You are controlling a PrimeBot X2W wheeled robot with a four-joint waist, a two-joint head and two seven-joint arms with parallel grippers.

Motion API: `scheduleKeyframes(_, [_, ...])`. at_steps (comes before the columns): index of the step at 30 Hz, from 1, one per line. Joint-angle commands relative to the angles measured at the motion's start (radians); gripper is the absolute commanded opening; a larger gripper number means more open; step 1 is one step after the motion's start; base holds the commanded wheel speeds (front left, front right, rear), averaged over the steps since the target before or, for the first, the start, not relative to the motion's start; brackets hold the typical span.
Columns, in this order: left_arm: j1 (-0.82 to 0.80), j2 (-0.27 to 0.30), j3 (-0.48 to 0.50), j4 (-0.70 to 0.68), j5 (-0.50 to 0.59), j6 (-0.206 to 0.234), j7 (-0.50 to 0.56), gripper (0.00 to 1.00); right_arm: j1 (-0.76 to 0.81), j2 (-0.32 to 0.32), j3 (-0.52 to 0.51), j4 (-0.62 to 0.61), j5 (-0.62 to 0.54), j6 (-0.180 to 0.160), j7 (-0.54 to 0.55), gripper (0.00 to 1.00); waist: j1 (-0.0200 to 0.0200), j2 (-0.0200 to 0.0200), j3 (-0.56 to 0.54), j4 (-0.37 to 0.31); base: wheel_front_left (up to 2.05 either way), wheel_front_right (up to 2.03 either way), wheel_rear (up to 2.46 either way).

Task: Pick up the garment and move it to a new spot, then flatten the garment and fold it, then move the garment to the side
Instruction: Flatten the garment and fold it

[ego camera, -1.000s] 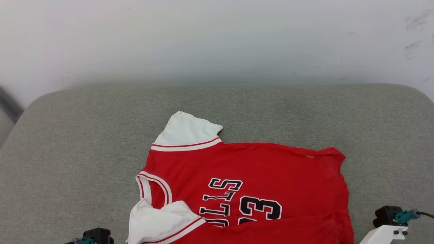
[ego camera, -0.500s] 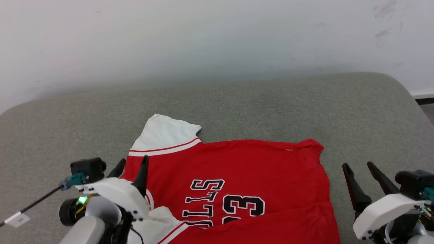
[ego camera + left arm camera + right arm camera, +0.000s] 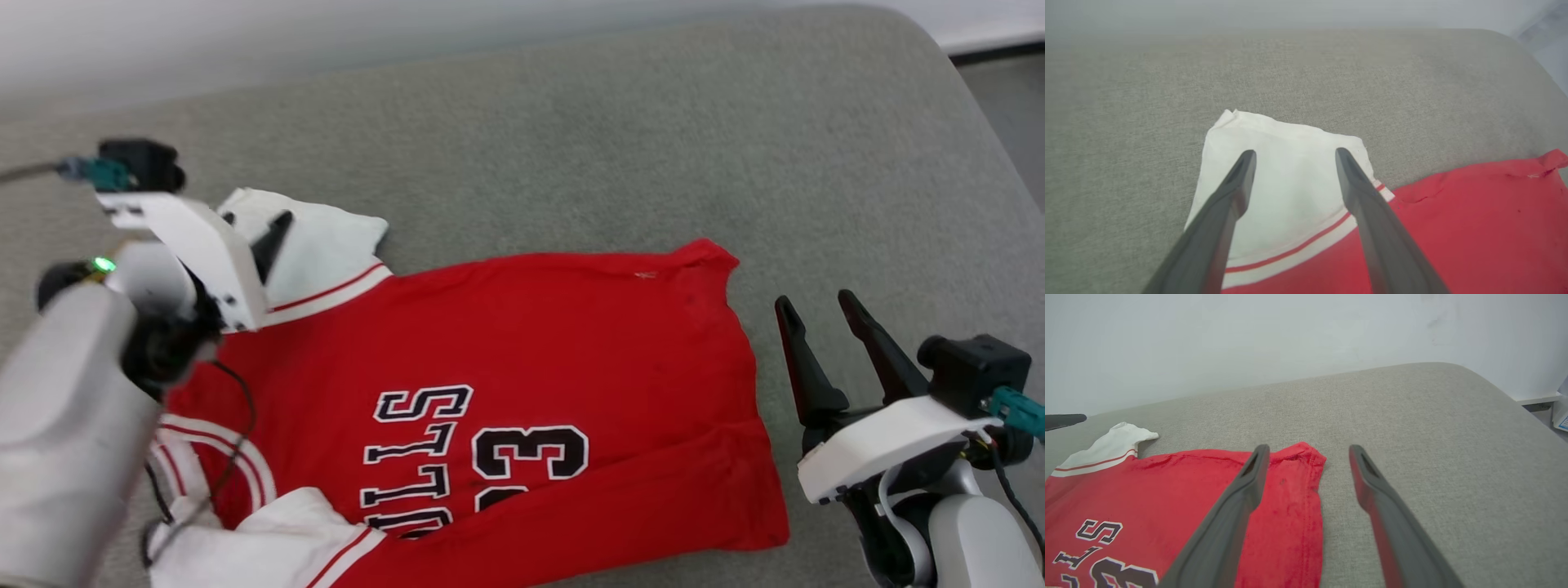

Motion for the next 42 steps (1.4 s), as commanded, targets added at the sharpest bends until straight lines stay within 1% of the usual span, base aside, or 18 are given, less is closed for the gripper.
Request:
scheduleKeyframes(1, [-0.051, 0.021, 0.003, 0.028, -0.014, -0.014, 0.051, 1.0, -0.024, 0.009, 0.006, 0.007, 0.006, 0.0, -0.007, 1.0, -0.0002, 0.0, 0.069, -0.061, 0.0, 0.0, 0.0])
scheduleKeyframes(4, [-0.135, 0.063, -0.016, 0.09, -0.035, -0.047, 0.198, 1.0, -0.037, 0.014, 0.023, 0.026, -0.021, 0.0, -0.002, 1.0, -0.0002, 0.0, 0.111, -0.091, 0.0, 0.0, 0.0])
scheduleKeyframes(6, [-0.187, 0.09, -0.022, 0.113, -0.046, -0.057, 0.281, 1.0, -0.054, 0.017, 0.036, 0.031, -0.023, 0.0, -0.007, 1.0, -0.0002, 0.0, 0.142, -0.109, 0.0, 0.0, 0.0])
scheduleKeyframes(9, [-0.248, 0.126, -0.034, 0.138, -0.033, -0.063, 0.355, 1.0, -0.066, 0.021, 0.049, 0.048, -0.009, 0.0, -0.02, 1.0, -0.0002, 0.0, 0.183, -0.131, 0.0, 0.0, 0.0])
scheduleKeyframes(10, [-0.26, 0.137, -0.042, 0.147, -0.022, -0.061, 0.37, 1.0, -0.069, 0.022, 0.054, 0.053, -0.006, 0.0, -0.022, 1.0, -0.0002, 0.0, 0.196, -0.137, 0.0, 0.0, 0.0])
scheduleKeyframes(13, [-0.278, 0.162, -0.063, 0.187, 0.008, -0.035, 0.404, 1.0, -0.086, 0.022, 0.066, 0.072, 0.012, 0.0, -0.032, 1.0, -0.0002, 0.0, 0.219, -0.154, 0.0, 0.0, 0.0])
scheduleKeyframes(15, [-0.251, 0.157, -0.084, 0.232, 0.012, -0.017, 0.452, 1.0, -0.088, 0.022, 0.068, 0.087, 0.03, 0.0, -0.038, 1.0, -0.0002, 0.0, 0.225, -0.158, 0.0, 0.0, 0.0])
scheduleKeyframes(17, [-0.221, 0.137, -0.091, 0.273, -0.008, 0.002, 0.502, 1.0, -0.092, 0.022, 0.07, 0.098, 0.039, 0.0, -0.041, 1.0, -0.0002, 0.0, 0.227, -0.159, 0.0, 0.0, 0.0])
scheduleKeyframes(18, [-0.202, 0.122, -0.096, 0.287, -0.016, 0.007, 0.524, 0.67, -0.095, 0.022, 0.075, 0.103, 0.051, 0.0, -0.041, 1.0, -0.0002, 0.0, 0.226, -0.159, 0.0, 0.0, 0.0])
scheduleKeyframes(19, [-0.189, 0.109, -0.096, 0.294, -0.027, 0.009, 0.53, 0.1, -0.095, 0.023, 0.076, 0.11, 0.057, 0.0, -0.041, 1.0, -0.0002, 0.0, 0.223, -0.158, 0.0, 0.0, 0.0])
scheduleKeyframes(20, [-0.179, 0.099, -0.097, 0.297, -0.03, 0.011, 0.522, 0.0, -0.095, 0.022, 0.074, 0.114, 0.061, 0.0, -0.039, 1.0, -0.0002, 0.0, 0.22, -0.155, 0.0, 0.0, 0.0])
scheduleKeyframes(23, [-0.172, 0.075, -0.086, 0.299, -0.032, 0.017, 0.467, 0.0, -0.104, 0.022, 0.066, 0.128, 0.082, 0.0, -0.025, 1.0, -0.0002, 0.0, 0.206, -0.14, 0.0, 0.0, 0.0])
scheduleKeyframes(25, [-0.177, 0.064, -0.079, 0.299, -0.028, 0.022, 0.414, 0.0, -0.109, 0.022, 0.06, 0.142, 0.083, 0.0, -0.006, 1.0, -0.0002, 0.0, 0.187, -0.127, 0.0, 0.0, 0.0])
scheduleKeyframes(27, [-0.181, 0.042, -0.063, 0.297, -0.036, 0.021, 0.36, 0.0, -0.115, 0.022, 0.047, 0.164, 0.098, 0.0, 0.019, 1.0, -0.0002, 0.0, 0.164, -0.109, 0.0, 0.0, 0.0])
scheduleKeyframes(28, [-0.181, 0.042, -0.063, 0.297, -0.036, 0.021, 0.36, 0.0, -0.115, 0.022, 0.047, 0.164, 0.098, 0.0, 0.019, 1.0, -0.0002, 0.0, 0.164, -0.109, 0.0, 0.0, 0.0])
scheduleKeyframes(32, [-0.192, 0.006, -0.039, 0.286, -0.033, 0.02, 0.226, 0.0, -0.152, 0.014, 0.013, 0.222, 0.139, 0.0, 0.09, 1.0, -0.0002, 0.0, 0.115, -0.063, 0.0, 0.0, 0.0])
scheduleKeyframes(36, [-0.185, -0.031, -0.026, 0.265, -0.023, 0.017, 0.098, 0.0, -0.21, -0.024, -0.022, 0.304, 0.179, 0.0, 0.201, 1.0, -0.0002, 0.0, 0.07, -0.005, 0.0, 0.0, 0.0])
scheduleKeyframes(42, [-0.155, -0.096, -0.032, 0.207, -0.018, 0.001, -0.019, 0.0, -0.335, -0.085, -0.047, 0.442, 0.202, 0.0, 0.396, 1.0, -0.0002, 0.0, 0.033, 0.092, 0.0, 0.0, 0.0])
